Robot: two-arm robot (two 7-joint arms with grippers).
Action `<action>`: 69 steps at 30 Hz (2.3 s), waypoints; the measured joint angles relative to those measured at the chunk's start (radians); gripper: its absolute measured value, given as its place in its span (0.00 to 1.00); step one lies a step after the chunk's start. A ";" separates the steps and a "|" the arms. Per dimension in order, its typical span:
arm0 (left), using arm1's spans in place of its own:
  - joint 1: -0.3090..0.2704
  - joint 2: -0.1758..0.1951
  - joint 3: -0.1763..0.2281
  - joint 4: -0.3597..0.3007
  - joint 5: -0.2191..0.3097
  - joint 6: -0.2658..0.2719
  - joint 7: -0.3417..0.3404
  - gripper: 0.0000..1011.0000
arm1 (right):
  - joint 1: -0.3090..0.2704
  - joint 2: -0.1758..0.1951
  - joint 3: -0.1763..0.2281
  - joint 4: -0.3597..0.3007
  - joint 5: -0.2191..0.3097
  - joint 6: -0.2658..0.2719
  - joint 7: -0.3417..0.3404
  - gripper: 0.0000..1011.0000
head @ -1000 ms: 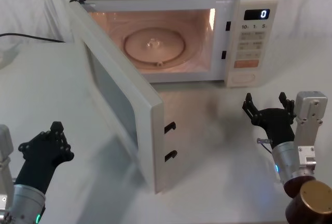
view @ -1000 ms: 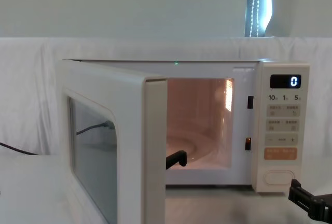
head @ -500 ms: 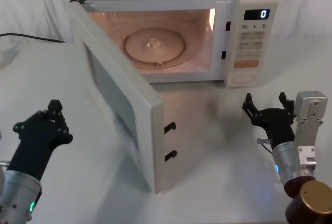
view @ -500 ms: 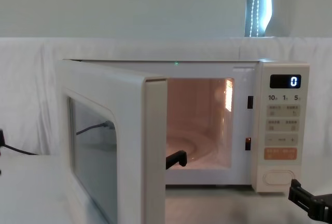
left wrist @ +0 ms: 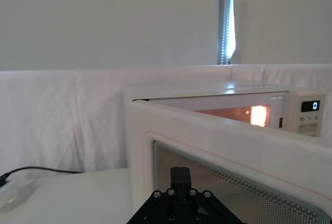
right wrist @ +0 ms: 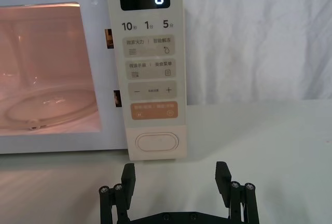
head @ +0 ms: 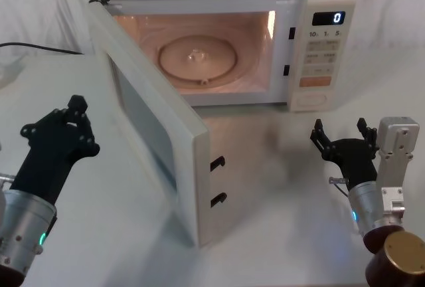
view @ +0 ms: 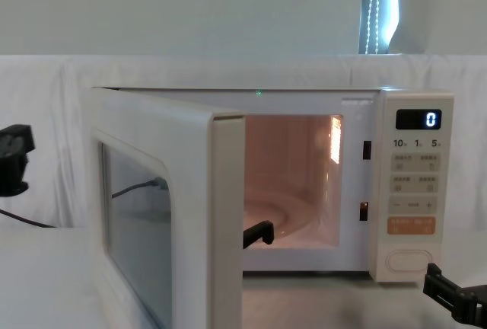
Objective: Press the button to open the microwave door with one hand; close the microwave door with the other hand.
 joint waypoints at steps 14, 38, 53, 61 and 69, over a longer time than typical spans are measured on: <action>-0.094 0.002 0.067 0.052 0.023 -0.005 -0.031 0.00 | 0.000 0.000 0.000 0.000 0.000 0.000 0.000 0.99; -0.315 -0.029 0.178 0.227 -0.005 0.069 -0.073 0.00 | 0.000 0.000 0.000 0.000 0.000 0.000 0.000 0.99; -0.454 -0.062 0.245 0.387 -0.012 0.029 -0.089 0.00 | 0.000 0.000 0.000 0.000 0.000 0.000 0.000 0.99; -0.522 -0.098 0.265 0.460 -0.011 0.033 -0.077 0.00 | 0.000 0.000 0.000 0.000 0.000 0.000 0.000 0.99; -0.576 -0.137 0.276 0.518 -0.022 0.043 -0.063 0.00 | 0.000 0.000 0.000 0.000 0.000 0.000 0.000 0.99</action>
